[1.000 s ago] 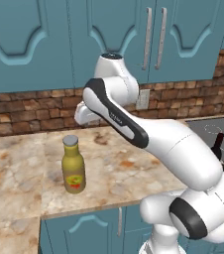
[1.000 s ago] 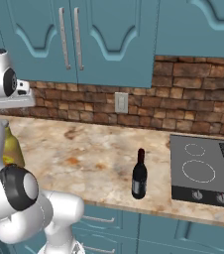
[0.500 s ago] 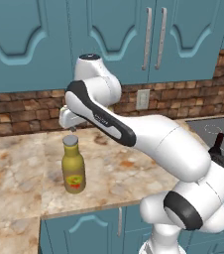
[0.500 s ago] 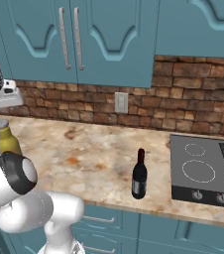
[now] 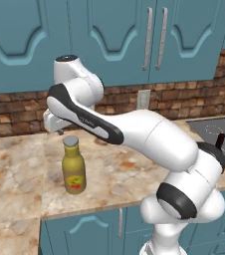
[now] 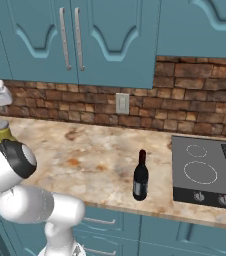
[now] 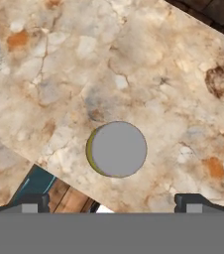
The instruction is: There is a wine glass and glass cup on the dining counter. Place the wine bottle next to the wine glass and the juice bottle next to the glass cup.
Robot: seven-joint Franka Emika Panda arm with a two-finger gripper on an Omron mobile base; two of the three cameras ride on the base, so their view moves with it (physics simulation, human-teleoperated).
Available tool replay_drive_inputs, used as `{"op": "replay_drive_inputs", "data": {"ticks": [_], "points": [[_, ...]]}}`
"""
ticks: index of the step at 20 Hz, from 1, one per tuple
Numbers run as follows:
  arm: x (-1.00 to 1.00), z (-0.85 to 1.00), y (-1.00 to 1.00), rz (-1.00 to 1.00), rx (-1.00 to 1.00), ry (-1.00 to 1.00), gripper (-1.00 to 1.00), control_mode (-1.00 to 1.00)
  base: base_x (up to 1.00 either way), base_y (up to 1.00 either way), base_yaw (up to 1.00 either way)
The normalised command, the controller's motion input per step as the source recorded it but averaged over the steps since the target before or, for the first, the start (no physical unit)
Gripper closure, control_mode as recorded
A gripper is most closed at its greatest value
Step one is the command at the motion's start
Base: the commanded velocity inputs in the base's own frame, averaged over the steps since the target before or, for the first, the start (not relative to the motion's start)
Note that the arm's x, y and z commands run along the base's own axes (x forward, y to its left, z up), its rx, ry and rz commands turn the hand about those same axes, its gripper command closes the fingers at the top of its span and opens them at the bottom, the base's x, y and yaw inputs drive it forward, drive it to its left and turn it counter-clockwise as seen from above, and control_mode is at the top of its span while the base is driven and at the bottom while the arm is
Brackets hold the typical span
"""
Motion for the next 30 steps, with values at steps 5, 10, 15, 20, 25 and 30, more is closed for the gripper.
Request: {"op": "replay_drive_inputs", "data": {"ticks": [5, 10, 15, 20, 25, 30], "points": [[0.0, -0.21, 0.06, 0.0, -0.03, 0.0, -1.0, -1.0, 0.0, 0.0, 0.0], [-0.17, -0.21, 0.0, 0.0, 0.0, 0.0, -1.0, -1.0, 0.0, 0.0, 0.0], [-0.07, -0.21, -0.09, 0.0, 0.0, 0.0, -1.0, -1.0, 0.0, 0.0, 0.0], [0.16, -0.15, -0.13, 0.0, 0.0, 0.0, -1.0, -1.0, 0.0, 0.0, 0.0], [0.19, -0.13, -0.08, 0.0, 0.08, 0.0, -1.0, -1.0, 0.0, 0.0, 0.0], [0.21, -0.19, 0.0, 0.0, 0.09, 0.0, -1.0, -1.0, 0.0, 0.0, 0.0]]}}
